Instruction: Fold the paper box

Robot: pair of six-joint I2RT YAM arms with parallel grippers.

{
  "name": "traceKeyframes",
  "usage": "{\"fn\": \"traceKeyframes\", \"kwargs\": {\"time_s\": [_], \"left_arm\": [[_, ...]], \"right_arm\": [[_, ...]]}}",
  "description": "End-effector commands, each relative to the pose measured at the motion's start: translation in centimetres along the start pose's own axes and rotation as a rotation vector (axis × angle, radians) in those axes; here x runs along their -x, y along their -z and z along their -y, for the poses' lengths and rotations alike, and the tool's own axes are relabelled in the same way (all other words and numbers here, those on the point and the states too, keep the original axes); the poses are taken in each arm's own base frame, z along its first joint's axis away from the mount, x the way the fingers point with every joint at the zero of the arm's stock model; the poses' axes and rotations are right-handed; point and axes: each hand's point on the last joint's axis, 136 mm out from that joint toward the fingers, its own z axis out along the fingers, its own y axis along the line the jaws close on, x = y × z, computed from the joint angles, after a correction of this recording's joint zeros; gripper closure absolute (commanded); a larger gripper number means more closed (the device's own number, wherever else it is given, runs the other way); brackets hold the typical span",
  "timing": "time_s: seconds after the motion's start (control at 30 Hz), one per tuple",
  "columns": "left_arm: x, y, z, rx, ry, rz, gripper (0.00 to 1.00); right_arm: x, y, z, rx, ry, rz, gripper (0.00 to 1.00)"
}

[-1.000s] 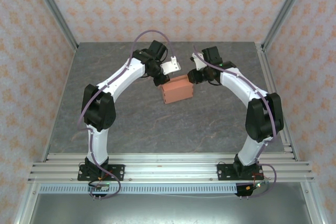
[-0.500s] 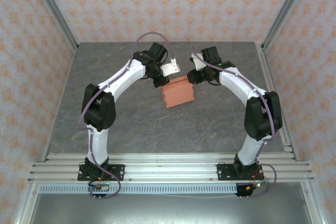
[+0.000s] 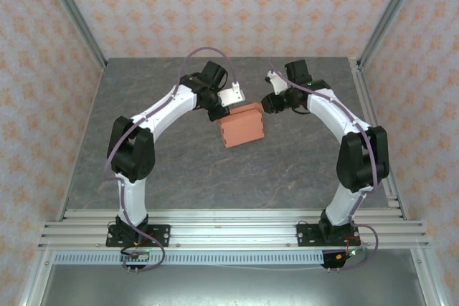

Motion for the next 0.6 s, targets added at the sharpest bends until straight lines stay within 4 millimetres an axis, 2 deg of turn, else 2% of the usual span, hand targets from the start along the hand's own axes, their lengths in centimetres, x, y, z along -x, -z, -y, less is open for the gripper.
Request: {"fn": "traceKeyframes", "kwargs": {"time_s": [0.0,0.37,0.57], "left_arm": [[1.7,2.3,-1.0,0.073,-0.050,0.055,1.00],[2.8,3.0,-0.2,0.054,-0.094,0.065,1.00],[3.1,2.7,-0.2,0.051,-0.102,0.060,1.00]], "right_arm": [[0.8,0.7,-1.2,0.062,0.040,0.016,0.63],[1.3,1.1,0.7,-0.065,0.056,0.073,0.53],[1.2,0.6,0.2,-0.028,0.076,0.071,0.54]]}}
